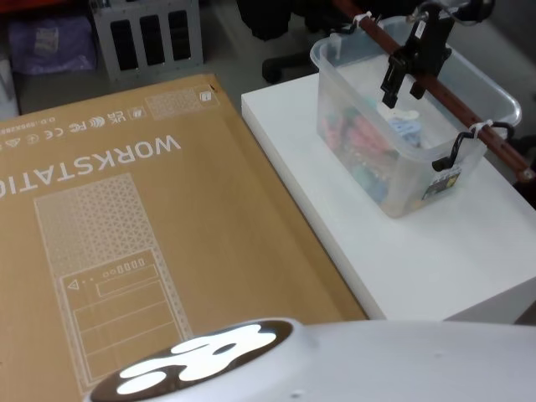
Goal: Use one hand to grasp the basket and place it at the designated location.
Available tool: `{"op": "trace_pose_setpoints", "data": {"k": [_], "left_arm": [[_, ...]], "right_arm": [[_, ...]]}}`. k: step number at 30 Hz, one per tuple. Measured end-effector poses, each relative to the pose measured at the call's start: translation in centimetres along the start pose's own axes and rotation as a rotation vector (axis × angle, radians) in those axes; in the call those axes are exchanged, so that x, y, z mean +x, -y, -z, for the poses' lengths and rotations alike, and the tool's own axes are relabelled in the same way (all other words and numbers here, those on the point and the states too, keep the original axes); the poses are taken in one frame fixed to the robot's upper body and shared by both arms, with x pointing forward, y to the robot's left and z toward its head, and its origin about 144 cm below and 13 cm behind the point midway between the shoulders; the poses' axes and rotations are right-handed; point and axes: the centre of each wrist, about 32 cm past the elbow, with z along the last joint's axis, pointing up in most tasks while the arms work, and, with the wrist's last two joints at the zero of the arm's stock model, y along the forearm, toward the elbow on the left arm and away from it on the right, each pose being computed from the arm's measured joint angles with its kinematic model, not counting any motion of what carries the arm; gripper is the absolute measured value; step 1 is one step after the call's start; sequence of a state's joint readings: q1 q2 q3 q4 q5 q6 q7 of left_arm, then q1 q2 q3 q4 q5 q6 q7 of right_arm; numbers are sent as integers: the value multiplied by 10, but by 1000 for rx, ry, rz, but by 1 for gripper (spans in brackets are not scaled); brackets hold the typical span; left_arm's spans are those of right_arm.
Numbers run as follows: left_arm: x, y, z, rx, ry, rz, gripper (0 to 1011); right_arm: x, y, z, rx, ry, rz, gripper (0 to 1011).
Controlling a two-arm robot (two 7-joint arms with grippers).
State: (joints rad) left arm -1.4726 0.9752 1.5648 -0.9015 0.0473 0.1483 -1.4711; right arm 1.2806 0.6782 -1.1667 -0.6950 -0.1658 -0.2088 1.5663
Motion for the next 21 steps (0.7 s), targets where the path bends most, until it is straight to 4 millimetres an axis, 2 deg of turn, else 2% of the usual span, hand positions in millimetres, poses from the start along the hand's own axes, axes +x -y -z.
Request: {"op": "trace_pose_setpoints", "data": {"k": [7, 12, 13, 17, 21], "left_arm": [[0, 0, 0, 0, 0, 0, 0], [0, 0, 0, 0, 0, 0, 0], [0, 0, 0, 0, 0, 0, 0], [0, 0, 0, 0, 0, 0, 0], [0, 0, 0, 0, 0, 0, 0]], "right_arm": [[-2, -2, -1, -2, 8, -3, 406], [-2, -1, -2, -4, 9, -3, 264], [-2, -1, -2, -4, 9, -2, 205], [-2, -1, -2, -6, 9, 0, 115], [-2, 0, -2, -6, 9, 4, 83]]}}
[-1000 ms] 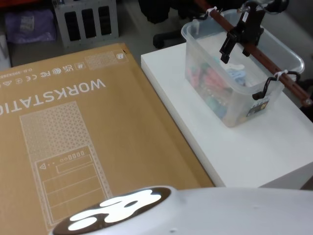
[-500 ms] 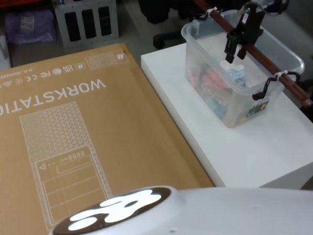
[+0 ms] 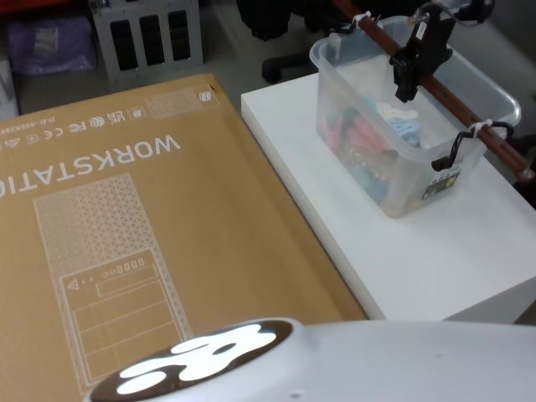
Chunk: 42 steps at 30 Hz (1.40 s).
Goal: Use one hand to grasp the basket and place it at the designated location.
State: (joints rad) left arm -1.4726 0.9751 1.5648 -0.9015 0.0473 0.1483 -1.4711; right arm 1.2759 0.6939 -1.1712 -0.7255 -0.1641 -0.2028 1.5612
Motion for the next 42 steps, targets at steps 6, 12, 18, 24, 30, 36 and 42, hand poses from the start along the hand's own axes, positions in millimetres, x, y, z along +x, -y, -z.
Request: {"op": "trace_pose_setpoints", "data": {"k": [6, 12, 18, 24, 30, 36, 42], "left_arm": [[0, 0, 0, 0, 0, 0, 0], [0, 0, 0, 0, 0, 0, 0], [0, 0, 0, 0, 0, 0, 0], [0, 0, 0, 0, 0, 0, 0], [0, 0, 0, 0, 0, 0, 0], [0, 0, 0, 0, 0, 0, 0], [0, 0, 0, 0, 0, 0, 0]], "right_arm": [[0, 1, 0, -2, 0, 2, 14], [-2, 5, 0, -5, 3, 15, 1], [-4, 15, -3, -10, 8, 35, 1], [-8, 23, -4, -11, 11, 51, 1], [-10, 28, -5, -10, 16, 59, 1], [-10, 32, -6, -9, 20, 66, 0], [-9, 41, -10, -14, 44, 80, 0]]}}
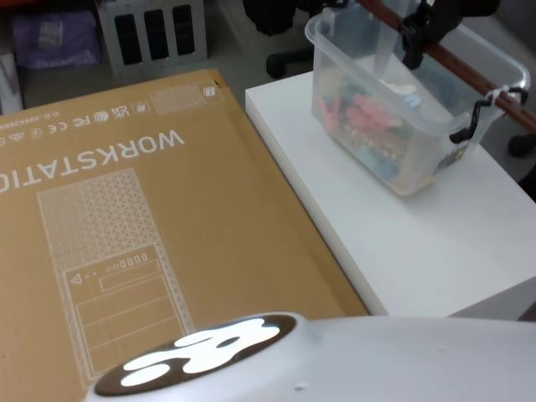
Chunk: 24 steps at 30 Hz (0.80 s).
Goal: Use one hand to grasp the basket and place it at the designated location.
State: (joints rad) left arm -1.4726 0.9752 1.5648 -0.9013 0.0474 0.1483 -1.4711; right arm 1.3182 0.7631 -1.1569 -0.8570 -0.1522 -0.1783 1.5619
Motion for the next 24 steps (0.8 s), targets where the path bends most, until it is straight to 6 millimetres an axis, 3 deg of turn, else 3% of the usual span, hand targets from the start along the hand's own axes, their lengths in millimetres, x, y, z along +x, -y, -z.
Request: {"op": "trace_pose_setpoints", "data": {"k": [13, 24], "left_arm": [[0, 0, 0, 0, 0, 0, 0], [0, 0, 0, 0, 0, 0, 0]], "right_arm": [[7, 19, -12, -2, 61, 27, 1], [9, 36, -37, -16, 169, 42, 1]]}}
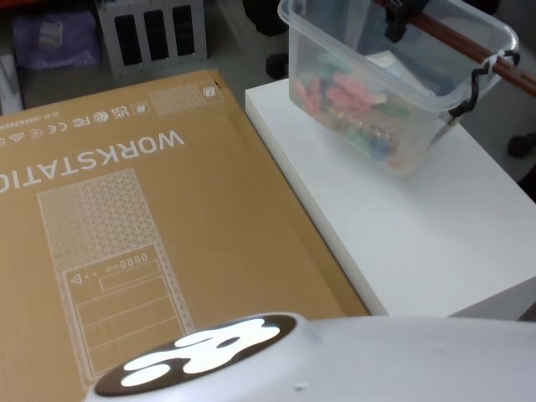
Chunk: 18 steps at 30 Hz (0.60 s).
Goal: Use one hand to grasp the basket and place it at the designated location.
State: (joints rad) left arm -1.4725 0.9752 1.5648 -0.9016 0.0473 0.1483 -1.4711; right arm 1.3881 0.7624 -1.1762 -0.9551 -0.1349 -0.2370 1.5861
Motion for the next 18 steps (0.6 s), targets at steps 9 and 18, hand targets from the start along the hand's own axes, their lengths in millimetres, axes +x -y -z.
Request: {"op": "trace_pose_setpoints", "data": {"k": [9, 18], "left_arm": [[0, 0, 0, 0, 0, 0, 0], [0, 0, 0, 0, 0, 0, 0]], "right_arm": [[2, 6, -23, -23, 94, 3, 1], [6, 9, -45, -37, 211, -11, 1]]}}
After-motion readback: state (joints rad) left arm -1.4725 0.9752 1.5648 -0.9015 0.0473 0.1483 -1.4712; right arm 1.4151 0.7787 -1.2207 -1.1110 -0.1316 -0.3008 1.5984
